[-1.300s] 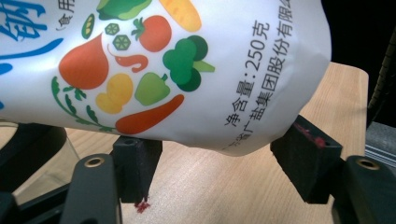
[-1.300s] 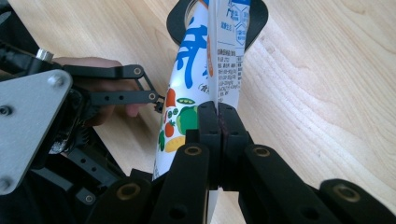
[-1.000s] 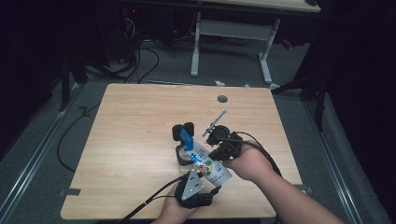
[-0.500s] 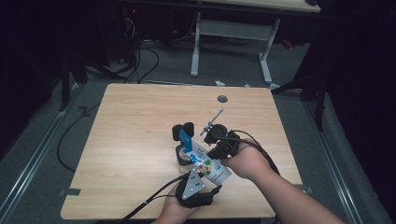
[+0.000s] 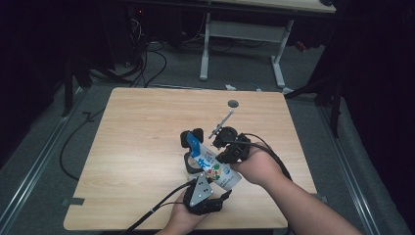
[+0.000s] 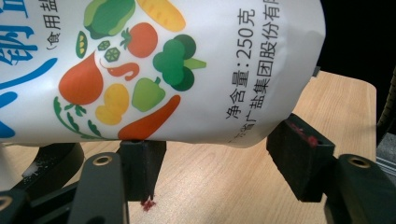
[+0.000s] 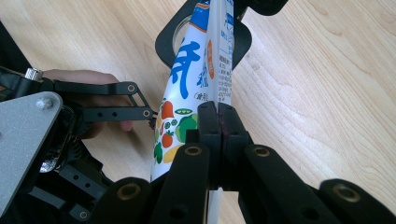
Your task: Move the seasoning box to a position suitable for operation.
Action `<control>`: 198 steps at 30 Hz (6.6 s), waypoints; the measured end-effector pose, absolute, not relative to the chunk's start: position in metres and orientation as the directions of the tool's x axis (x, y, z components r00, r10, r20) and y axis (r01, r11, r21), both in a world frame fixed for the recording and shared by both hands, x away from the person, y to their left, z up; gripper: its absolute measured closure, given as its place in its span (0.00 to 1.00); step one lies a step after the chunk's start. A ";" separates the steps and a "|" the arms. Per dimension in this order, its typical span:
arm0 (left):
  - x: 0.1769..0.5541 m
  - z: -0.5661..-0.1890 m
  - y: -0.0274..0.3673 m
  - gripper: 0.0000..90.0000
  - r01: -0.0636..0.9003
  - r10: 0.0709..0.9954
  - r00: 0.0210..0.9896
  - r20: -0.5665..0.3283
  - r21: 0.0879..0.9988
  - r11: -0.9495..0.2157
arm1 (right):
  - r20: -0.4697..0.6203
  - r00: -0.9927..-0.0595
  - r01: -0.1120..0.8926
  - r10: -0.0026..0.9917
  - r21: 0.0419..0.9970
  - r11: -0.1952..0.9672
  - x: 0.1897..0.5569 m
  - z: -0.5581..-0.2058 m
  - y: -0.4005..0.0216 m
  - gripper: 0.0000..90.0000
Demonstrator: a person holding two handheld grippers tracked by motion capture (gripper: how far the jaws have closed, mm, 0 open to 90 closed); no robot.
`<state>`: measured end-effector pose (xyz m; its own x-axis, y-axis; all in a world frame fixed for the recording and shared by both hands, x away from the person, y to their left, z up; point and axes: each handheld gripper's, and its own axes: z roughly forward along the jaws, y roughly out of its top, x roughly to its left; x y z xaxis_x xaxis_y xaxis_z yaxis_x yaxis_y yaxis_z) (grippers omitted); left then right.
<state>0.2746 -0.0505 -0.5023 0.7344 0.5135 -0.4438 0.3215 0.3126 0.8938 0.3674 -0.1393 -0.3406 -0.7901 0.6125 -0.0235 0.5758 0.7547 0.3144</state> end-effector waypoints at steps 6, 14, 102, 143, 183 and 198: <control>0.275 -0.503 -0.051 0.43 0.319 0.515 0.733 -0.444 0.894 0.315 | -0.022 -0.789 0.578 0.614 0.314 0.753 0.368 -0.341 -0.139 1.00; 0.275 -0.503 -0.051 0.43 0.326 0.512 0.733 -0.448 0.892 0.313 | -0.019 -0.790 0.578 0.613 0.311 0.755 0.369 -0.341 -0.140 1.00; 0.283 -0.497 -0.052 0.44 0.318 0.521 0.711 -0.472 0.877 0.361 | 0.027 -0.793 0.591 0.609 0.277 0.757 0.386 -0.333 -0.131 1.00; 0.284 -0.498 -0.054 0.44 0.317 0.523 0.707 -0.475 0.875 0.367 | 0.028 -0.794 0.590 0.607 0.277 0.759 0.388 -0.334 -0.128 1.00; 0.283 -0.498 -0.055 0.45 0.313 0.529 0.707 -0.470 0.878 0.362 | 0.027 -0.801 0.581 0.597 0.271 0.767 0.389 -0.336 -0.126 1.00; 0.284 -0.496 -0.055 0.45 0.317 0.522 0.704 -0.481 0.871 0.375 | 0.028 -0.805 0.576 0.592 0.272 0.771 0.390 -0.335 -0.124 1.00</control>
